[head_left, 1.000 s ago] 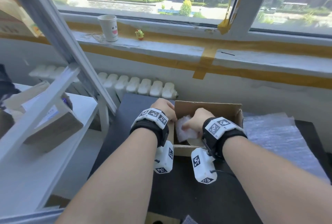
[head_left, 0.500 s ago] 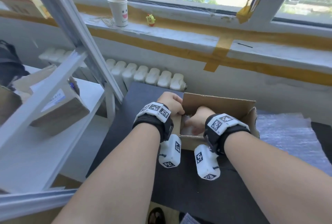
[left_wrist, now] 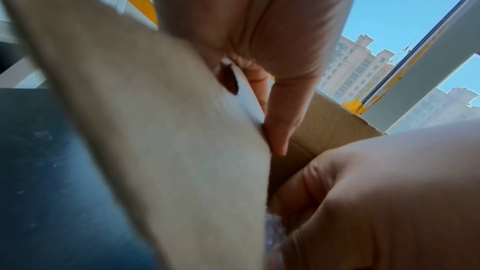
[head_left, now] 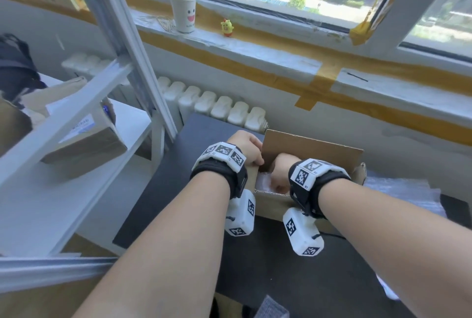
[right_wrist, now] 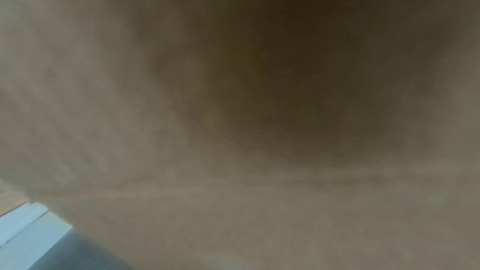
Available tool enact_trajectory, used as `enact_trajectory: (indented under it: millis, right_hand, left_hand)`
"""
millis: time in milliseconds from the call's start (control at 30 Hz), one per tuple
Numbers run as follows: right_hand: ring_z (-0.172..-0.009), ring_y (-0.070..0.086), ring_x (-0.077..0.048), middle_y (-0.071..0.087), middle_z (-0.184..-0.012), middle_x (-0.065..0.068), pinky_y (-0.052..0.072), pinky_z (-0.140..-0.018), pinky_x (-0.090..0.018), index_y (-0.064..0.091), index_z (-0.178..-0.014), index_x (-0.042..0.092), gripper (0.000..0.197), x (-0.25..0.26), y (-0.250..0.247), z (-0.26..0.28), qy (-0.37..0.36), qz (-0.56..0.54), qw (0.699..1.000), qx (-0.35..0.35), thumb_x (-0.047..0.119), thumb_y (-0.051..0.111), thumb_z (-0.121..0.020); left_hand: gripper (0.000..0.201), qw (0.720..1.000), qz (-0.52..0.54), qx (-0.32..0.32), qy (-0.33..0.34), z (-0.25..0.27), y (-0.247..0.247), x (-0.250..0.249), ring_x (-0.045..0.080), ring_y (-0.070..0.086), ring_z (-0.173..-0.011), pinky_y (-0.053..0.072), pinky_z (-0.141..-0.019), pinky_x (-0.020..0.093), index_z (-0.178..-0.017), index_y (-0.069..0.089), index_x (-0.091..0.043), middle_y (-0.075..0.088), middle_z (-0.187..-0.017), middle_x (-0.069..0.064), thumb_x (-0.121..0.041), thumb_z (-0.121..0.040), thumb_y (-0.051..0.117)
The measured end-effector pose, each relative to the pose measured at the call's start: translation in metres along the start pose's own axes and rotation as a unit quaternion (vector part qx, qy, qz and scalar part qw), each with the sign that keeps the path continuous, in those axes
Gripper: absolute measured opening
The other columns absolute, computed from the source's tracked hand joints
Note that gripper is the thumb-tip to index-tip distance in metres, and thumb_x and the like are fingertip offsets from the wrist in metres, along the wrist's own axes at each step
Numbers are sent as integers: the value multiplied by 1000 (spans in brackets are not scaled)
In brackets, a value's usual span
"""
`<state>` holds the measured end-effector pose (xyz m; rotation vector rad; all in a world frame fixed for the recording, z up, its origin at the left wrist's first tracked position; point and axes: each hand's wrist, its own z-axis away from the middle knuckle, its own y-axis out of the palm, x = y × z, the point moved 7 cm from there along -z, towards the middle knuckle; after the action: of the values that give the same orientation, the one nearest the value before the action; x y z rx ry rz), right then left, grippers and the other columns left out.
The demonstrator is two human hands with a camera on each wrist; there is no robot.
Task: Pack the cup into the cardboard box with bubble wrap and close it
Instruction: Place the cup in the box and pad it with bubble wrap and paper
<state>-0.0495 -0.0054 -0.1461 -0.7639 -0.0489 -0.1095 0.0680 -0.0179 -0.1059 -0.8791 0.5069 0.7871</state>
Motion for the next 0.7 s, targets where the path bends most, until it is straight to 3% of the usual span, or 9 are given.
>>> enact_trajectory:
  millis: [100, 167, 267, 333, 400, 533, 600, 700]
  right_hand:
    - [-77, 59, -20, 60, -85, -4, 50, -78, -30, 61, -85, 7, 14, 5, 10, -5, -24, 33, 999, -6, 21, 63, -87]
    - [-73, 52, -21, 51, -76, -3, 42, -72, -30, 55, -77, 10, 15, 11, 14, -5, -43, 55, 997, -28, 18, 62, -87]
    - [-77, 53, -24, 55, -84, -4, 43, -68, -31, 64, -97, 12, 16, 19, 9, 4, -73, 53, 993, -71, 22, 64, -84]
    - [-76, 57, -26, 60, -83, -4, 48, -68, -31, 66, -91, 14, 13, 24, 4, 15, -112, 82, 988, -68, 21, 66, -80]
    - [-84, 61, -29, 66, -95, -9, 50, -75, -32, 69, -93, 13, 14, 25, -1, 29, -161, 128, 978, -37, 17, 61, -83]
    - [-108, 61, -32, 64, -119, -11, 38, -77, -28, 66, -121, 19, 34, 24, -18, 65, -240, 272, 932, -15, 10, 56, -90]
    - [-113, 60, -31, 64, -123, -9, 41, -80, -29, 61, -130, 24, 41, 28, -11, 76, -284, 339, 897, -17, 9, 54, -92]
    - [-120, 57, -31, 61, -129, -6, 45, -93, -33, 58, -131, 25, 38, 27, 4, 66, -280, 376, 883, 4, 15, 51, -96]
  left_hand:
    - [21, 1000, -2, 8, -5, 1, -1, 1, 7, 55, -65, 41, -56, 22, -94, 69, -25, 60, -69, -9, -10, -81, 76]
    - [20, 1000, 2, 16, -10, 2, -1, 5, 5, 54, -63, 43, -59, 22, -95, 70, -25, 61, -69, -10, -11, -81, 75]
    - [19, 1000, 14, 11, -15, 2, -2, 6, 8, 56, -67, 45, -73, 25, -94, 69, -24, 62, -73, -7, -10, -81, 74]
    - [20, 1000, 7, 11, -20, 1, -2, 4, 12, 56, -70, 46, -75, 27, -95, 68, -23, 61, -73, -5, -9, -81, 74]
    - [22, 1000, 0, 16, -27, 1, -1, 3, 16, 56, -74, 46, -75, 27, -101, 69, -21, 60, -73, -5, -10, -82, 74]
    - [19, 999, -7, 12, -31, 0, 1, 1, 17, 56, -76, 46, -71, 27, -98, 68, -19, 59, -73, -3, -10, -83, 74]
    - [16, 999, -14, 16, -31, 0, 2, 0, 16, 55, -70, 46, -68, 27, -90, 66, -20, 59, -71, -3, -9, -83, 74]
    - [17, 999, -29, 18, -28, 1, 3, 1, 19, 57, -75, 49, -74, 28, -91, 66, -20, 59, -70, -4, -8, -83, 74]
